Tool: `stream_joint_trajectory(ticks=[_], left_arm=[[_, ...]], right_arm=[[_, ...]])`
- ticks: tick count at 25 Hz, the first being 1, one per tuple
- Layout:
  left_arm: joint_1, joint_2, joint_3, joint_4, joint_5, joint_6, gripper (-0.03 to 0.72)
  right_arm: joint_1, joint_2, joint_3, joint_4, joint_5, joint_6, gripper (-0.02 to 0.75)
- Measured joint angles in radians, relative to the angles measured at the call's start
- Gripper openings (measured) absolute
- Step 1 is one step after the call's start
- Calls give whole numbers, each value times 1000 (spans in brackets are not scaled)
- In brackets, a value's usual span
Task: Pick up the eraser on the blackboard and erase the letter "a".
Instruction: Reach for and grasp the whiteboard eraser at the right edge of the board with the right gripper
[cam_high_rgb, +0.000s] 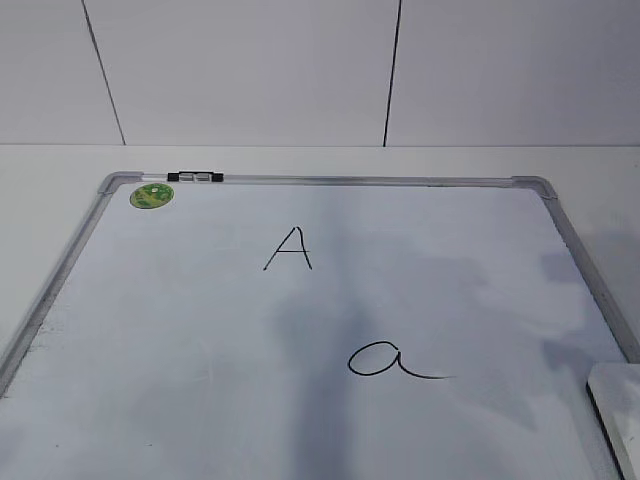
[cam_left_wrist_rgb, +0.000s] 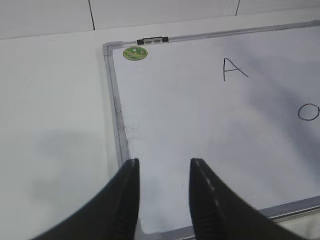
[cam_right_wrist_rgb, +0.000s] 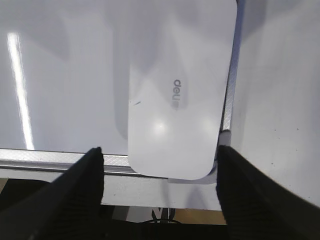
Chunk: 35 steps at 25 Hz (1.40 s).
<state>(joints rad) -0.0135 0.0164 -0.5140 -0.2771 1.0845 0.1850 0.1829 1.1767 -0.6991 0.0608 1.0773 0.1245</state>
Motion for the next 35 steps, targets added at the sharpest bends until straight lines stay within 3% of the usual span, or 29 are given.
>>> stream_joint_trajectory(ticks=[21, 27, 35], left_arm=[[-21, 677, -184, -52, -164, 0, 394], [-21, 852, -234, -52, -191, 0, 403], [-21, 988, -244, -52, -240, 0, 405]], right_arm=[[0, 0, 0, -4, -2, 2, 562], [0, 0, 0, -24, -22, 2, 655], [0, 34, 0, -9, -57, 6, 668]])
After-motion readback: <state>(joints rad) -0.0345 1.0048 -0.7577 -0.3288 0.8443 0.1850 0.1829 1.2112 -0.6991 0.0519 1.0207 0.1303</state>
